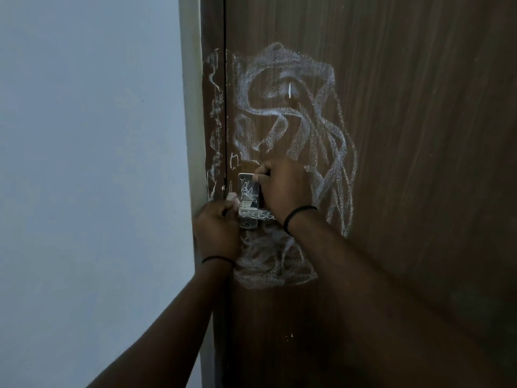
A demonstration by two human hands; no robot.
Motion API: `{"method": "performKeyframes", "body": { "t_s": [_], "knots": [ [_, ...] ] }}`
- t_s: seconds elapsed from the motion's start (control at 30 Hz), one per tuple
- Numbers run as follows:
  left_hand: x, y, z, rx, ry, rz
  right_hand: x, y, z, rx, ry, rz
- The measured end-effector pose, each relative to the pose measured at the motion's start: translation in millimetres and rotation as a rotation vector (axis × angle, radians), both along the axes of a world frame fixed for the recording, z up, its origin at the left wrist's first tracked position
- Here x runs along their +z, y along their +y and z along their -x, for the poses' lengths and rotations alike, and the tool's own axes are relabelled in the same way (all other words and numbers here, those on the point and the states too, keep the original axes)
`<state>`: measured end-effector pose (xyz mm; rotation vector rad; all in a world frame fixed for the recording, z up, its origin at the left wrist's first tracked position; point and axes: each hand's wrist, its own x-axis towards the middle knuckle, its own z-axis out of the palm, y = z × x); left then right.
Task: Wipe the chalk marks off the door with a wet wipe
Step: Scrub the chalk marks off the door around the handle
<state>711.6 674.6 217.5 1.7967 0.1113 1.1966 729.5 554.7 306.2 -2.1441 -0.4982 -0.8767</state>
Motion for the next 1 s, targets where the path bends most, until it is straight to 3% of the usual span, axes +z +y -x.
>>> {"method": "performKeyframes", "body": {
  "t_s": [0.1,0.33,0.47,0.63,0.73,0.87,1.0],
  "knots": [
    [-23,-6,7,0.024,0.058,0.033,-1,-1,1,0.018,0.008,0.002],
    [-2,-5,4,0.032,0.006,0.028,1,0,2,0.008,0.005,-0.011],
    [-26,-8,13,0.024,0.111,0.085,-1,0,2,0.009,0.008,-0.004],
    [-7,-14,15,0.017,0.140,0.220,2,0,2,-0.001,0.009,0.004],
    [-21,-22,15,-0.067,0.185,0.416,1,-1,4,-0.009,0.003,0.010],
    [-26,-34,2,-0.293,0.170,0.914,0,0,4,-0.007,0.011,0.038],
    [-26,-36,-6,-0.443,0.141,1.140,2,-1,4,-0.004,0.006,0.036]
  ]
}}
